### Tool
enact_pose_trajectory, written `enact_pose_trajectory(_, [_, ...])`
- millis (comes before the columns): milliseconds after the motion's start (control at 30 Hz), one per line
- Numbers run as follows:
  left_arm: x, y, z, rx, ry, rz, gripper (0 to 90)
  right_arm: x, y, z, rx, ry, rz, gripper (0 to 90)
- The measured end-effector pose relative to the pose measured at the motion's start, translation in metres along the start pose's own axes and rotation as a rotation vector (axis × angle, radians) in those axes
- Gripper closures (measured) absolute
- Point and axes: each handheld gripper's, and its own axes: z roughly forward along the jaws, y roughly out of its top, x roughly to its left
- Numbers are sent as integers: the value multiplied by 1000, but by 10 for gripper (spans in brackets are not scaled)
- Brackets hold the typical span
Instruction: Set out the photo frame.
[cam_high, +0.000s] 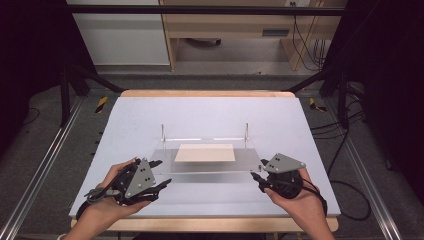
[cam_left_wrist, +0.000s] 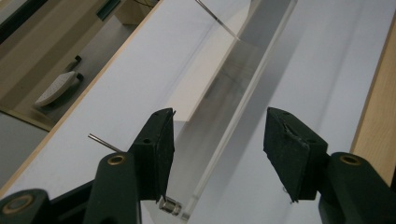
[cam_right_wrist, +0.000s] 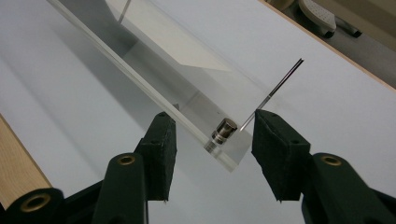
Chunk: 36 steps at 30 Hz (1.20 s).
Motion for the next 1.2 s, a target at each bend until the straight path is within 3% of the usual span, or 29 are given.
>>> enact_pose_trajectory(333, [0, -4, 15, 9, 30, 22, 484, -4, 6, -1, 17, 12, 8, 505])
enact_pose_trajectory(533, [4, -8, 23, 38, 55, 8, 547, -6, 8, -1, 19, 16, 14, 505])
enact_pose_trajectory(767, [8, -12, 27, 55, 86, 17, 658, -8, 9, -1, 21, 21, 19, 504])
enact_pose_trajectory(800, [8, -13, 27, 47, 85, 3, 659, -8, 9, -1, 21, 21, 19, 505])
enact_pose_trajectory(967, [9, -10, 26, 52, 114, 9, 680, -8, 7, -1, -5, 20, 28, 503])
enact_pose_trajectory(1067, [12, -9, 25, 55, 109, 3, 679, -9, 4, 1, -41, 22, 12, 475])
enact_pose_trajectory(1200, [14, -7, 25, 54, 101, -5, 679, -8, 3, 7, -38, 8, -32, 446])
